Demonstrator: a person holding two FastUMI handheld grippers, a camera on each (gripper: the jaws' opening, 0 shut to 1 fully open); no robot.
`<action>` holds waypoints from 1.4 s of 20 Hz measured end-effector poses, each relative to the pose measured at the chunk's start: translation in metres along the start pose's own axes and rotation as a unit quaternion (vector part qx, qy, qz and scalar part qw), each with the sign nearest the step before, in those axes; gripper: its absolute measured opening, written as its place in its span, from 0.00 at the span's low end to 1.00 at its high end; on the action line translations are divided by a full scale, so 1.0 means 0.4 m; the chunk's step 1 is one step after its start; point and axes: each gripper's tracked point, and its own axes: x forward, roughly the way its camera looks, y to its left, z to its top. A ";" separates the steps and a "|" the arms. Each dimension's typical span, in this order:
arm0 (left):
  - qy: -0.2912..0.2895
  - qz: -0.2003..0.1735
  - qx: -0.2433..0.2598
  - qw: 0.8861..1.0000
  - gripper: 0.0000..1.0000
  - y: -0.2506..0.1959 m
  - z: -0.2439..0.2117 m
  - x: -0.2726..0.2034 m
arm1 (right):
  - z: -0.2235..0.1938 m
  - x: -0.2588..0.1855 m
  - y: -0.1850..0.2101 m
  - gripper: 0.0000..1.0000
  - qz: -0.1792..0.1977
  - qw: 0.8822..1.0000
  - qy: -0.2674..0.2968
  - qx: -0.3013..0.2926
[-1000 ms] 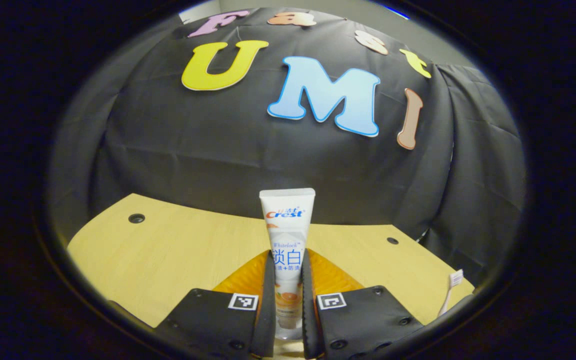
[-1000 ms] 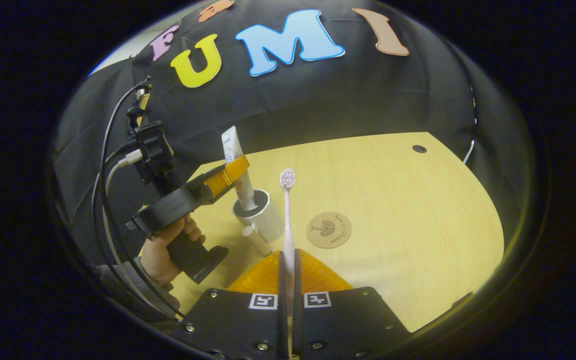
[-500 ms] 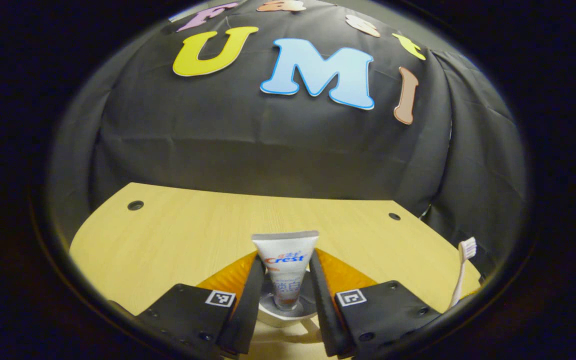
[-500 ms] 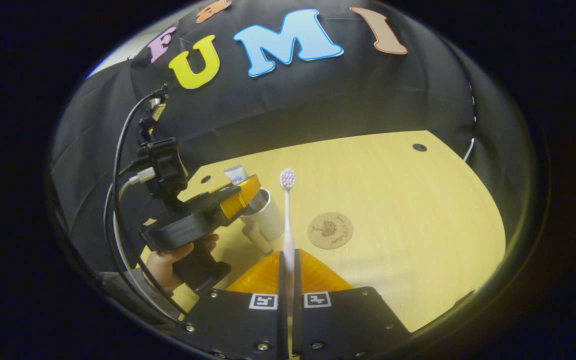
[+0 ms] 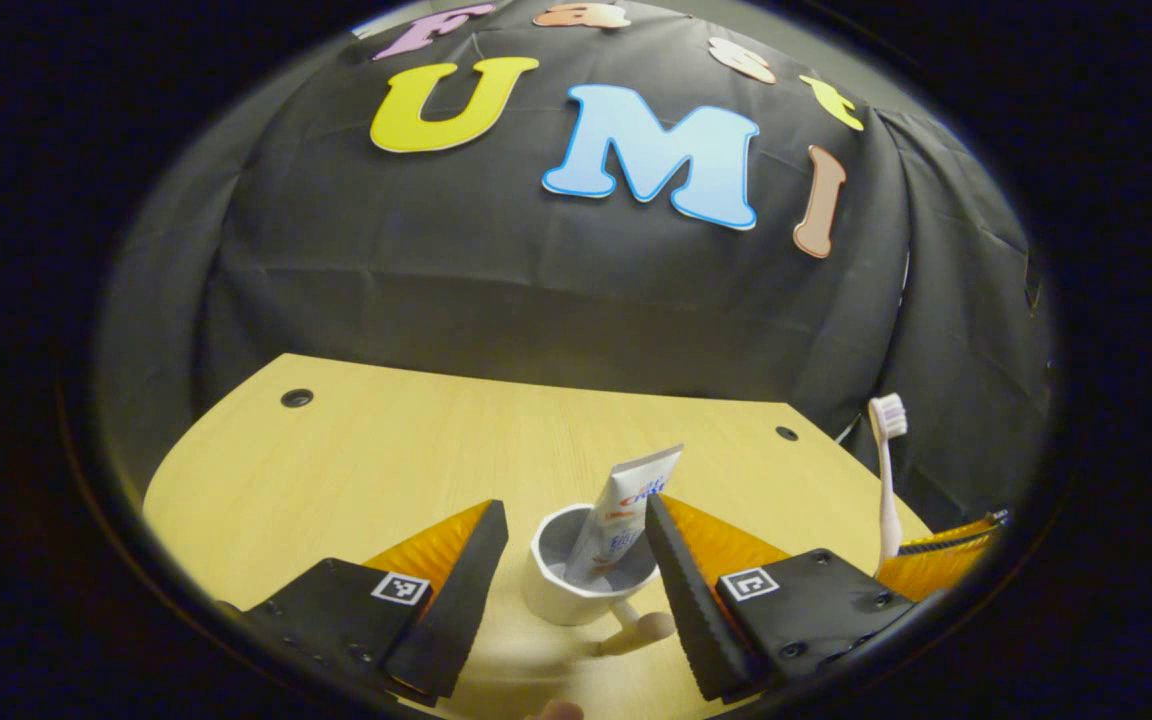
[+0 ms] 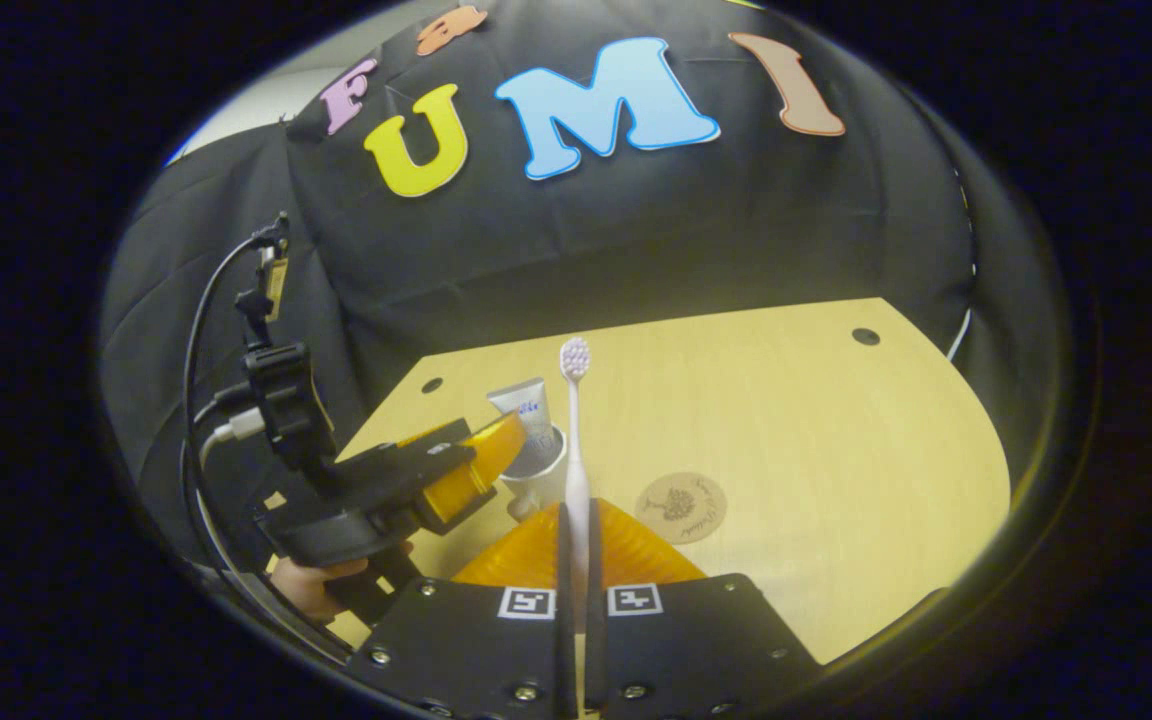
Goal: Put the toothbrush and toothpaste on the desktop into the cup, then pick up the cup and place it on the coaster on the desktop.
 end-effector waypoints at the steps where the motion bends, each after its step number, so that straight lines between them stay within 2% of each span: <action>1: 0.002 0.003 -0.002 1.000 0.89 0.010 -0.003 -0.017 | 0.014 0.011 0.009 0.05 0.007 1.000 -0.005 -0.005; 5: 0.016 0.021 -0.003 1.000 0.89 0.042 -0.024 -0.075 | 0.065 0.053 0.055 0.05 0.036 0.999 -0.026 -0.023; 9: 0.027 0.018 -0.007 0.999 0.89 0.052 -0.042 -0.121 | 0.113 0.109 0.101 0.05 0.063 0.996 -0.053 -0.046; 17: 0.073 0.018 -0.070 0.995 0.90 0.091 -0.131 -0.184 | 0.194 0.216 0.171 0.05 0.099 0.987 -0.107 -0.075; 20: 0.080 0.027 -0.078 0.993 0.89 0.120 -0.147 -0.194 | 0.207 0.257 0.180 0.05 0.098 0.984 -0.122 -0.086; 22: 0.084 0.032 -0.081 0.993 0.89 0.133 -0.155 -0.195 | 0.200 0.284 0.169 0.04 0.082 0.984 -0.126 -0.100; 26: 0.092 0.032 -0.081 0.992 0.91 0.132 -0.168 -0.198 | 0.202 0.298 0.171 0.04 0.057 0.976 -0.149 -0.150; 28: 0.093 0.032 -0.078 0.992 0.91 0.134 -0.169 -0.199 | 0.196 0.303 0.186 0.05 0.064 0.974 -0.153 -0.154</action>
